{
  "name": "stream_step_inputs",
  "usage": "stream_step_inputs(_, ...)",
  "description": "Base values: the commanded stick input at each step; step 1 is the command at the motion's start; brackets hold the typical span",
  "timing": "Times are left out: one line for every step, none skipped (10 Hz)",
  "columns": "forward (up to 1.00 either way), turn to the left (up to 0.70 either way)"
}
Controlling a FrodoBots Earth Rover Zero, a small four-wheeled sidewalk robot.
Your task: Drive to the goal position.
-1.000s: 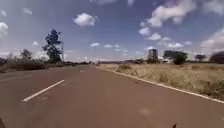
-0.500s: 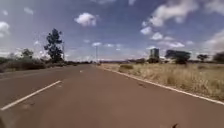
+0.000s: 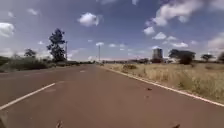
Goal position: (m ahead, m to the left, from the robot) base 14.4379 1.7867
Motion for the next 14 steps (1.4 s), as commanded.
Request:
stream_step_inputs(1.00, 0.11)
stream_step_inputs(1.00, 0.05)
stream_step_inputs(1.00, 0.31)
stream_step_inputs(1.00, 0.18)
stream_step_inputs(1.00, 0.02)
stream_step_inputs(1.00, 0.02)
stream_step_inputs(1.00, 0.02)
stream_step_inputs(1.00, 0.02)
stream_step_inputs(1.00, 0.02)
stream_step_inputs(1.00, 0.02)
stream_step_inputs(1.00, 0.02)
stream_step_inputs(1.00, 0.02)
stream_step_inputs(1.00, 0.02)
stream_step_inputs(1.00, 0.02)
